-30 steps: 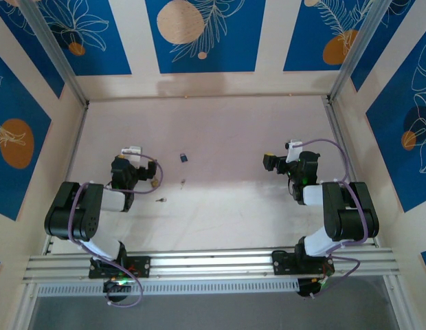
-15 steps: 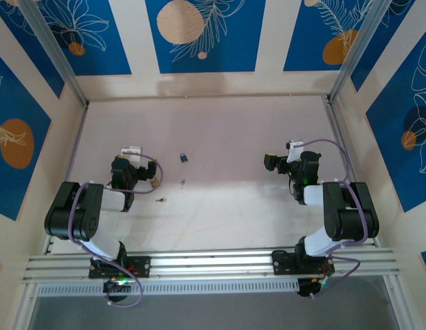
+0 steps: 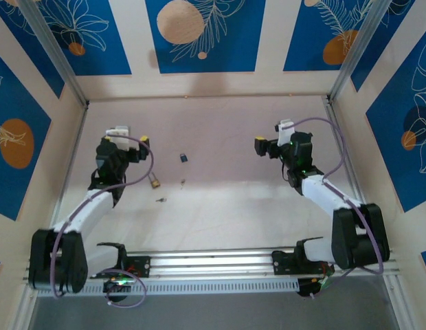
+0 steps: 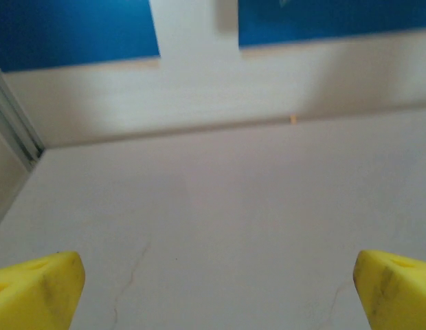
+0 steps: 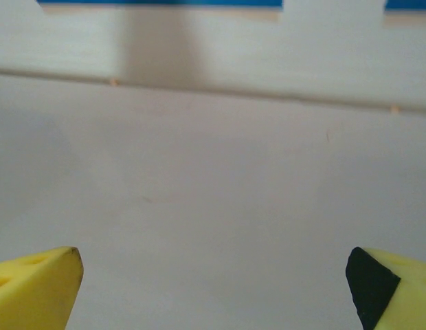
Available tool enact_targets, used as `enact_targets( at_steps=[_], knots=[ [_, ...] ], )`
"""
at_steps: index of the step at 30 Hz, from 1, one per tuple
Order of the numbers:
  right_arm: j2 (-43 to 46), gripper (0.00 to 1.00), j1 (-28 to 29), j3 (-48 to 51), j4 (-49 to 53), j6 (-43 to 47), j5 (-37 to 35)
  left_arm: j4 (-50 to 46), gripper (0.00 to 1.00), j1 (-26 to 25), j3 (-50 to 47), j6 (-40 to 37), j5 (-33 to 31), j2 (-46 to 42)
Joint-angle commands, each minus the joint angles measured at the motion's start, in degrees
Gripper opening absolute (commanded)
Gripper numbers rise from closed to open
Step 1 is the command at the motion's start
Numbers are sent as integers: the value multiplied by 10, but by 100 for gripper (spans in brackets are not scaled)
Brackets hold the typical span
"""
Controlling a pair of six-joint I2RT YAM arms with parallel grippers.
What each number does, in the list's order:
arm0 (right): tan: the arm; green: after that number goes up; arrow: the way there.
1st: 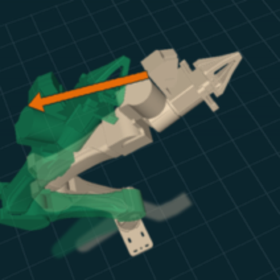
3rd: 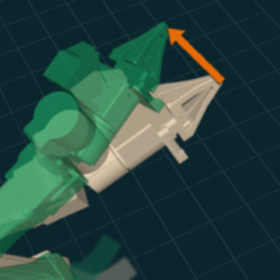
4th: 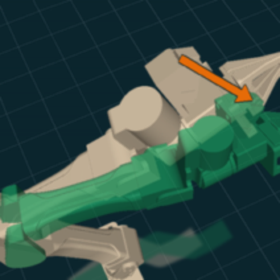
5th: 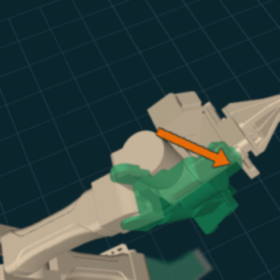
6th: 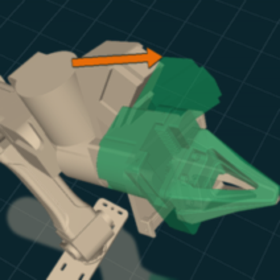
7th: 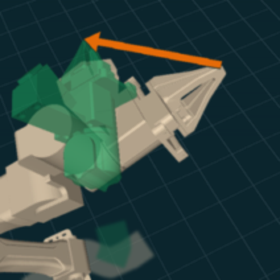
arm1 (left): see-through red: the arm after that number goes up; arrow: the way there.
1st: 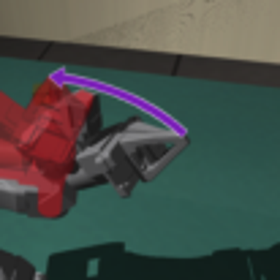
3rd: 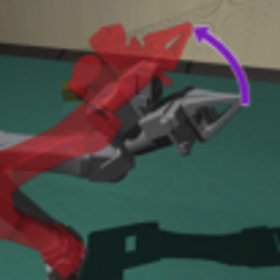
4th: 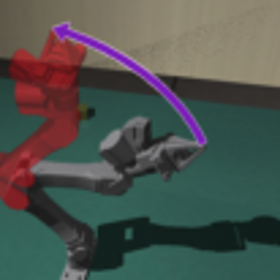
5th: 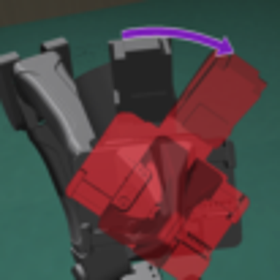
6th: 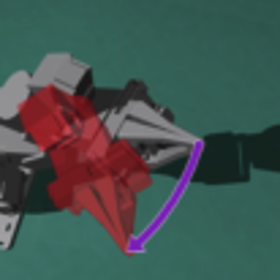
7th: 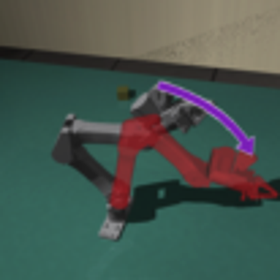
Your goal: Unlock with the key
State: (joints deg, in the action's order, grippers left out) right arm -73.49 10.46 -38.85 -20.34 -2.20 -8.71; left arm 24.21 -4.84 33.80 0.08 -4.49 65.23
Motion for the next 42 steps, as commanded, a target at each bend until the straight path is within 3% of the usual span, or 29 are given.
enact_targets(
  at_steps=[1, 3, 5, 6, 8, 11, 13, 19, 28, 33, 42],
  knots=[
    [52, 99, 47, -96, 168, -29, -68, -144, 100, 3, 50, 109, -44, -68],
    [58, 99, 52, -162, 267, -126, -68, -170, 100, 3, 65, 188, -58, -101],
    [52, 99, 26, -204, 336, -203, -5, -181, 100, 3, 63, 272, -51, -139],
    [47, 99, 3, -202, 336, -256, 26, -178, 100, 3, 51, 306, -45, -163],
    [40, 99, -44, -176, 341, -380, 58, -106, 100, 4, 0, 300, -25, -208],
    [12, 100, -121, -142, 306, -444, 222, -43, 100, 11, -76, 397, -107, -273],
    [-5, 97, -119, -147, 325, -423, 242, -68, 100, 24, -75, 410, -100, -281],
    [-10, 97, -41, -151, 386, -359, 167, -175, 100, 24, -33, 392, -82, -235],
    [-50, 99, 71, -166, 386, -335, 112, -461, 95, 22, 118, 327, 26, -45],
    [-71, 99, 104, -172, 375, -339, 102, -519, 95, 7, 147, 297, 77, 42],
    [-106, 99, 138, -182, 376, -340, 92, -515, 94, -70, 151, 292, 66, 136]
  ],
)
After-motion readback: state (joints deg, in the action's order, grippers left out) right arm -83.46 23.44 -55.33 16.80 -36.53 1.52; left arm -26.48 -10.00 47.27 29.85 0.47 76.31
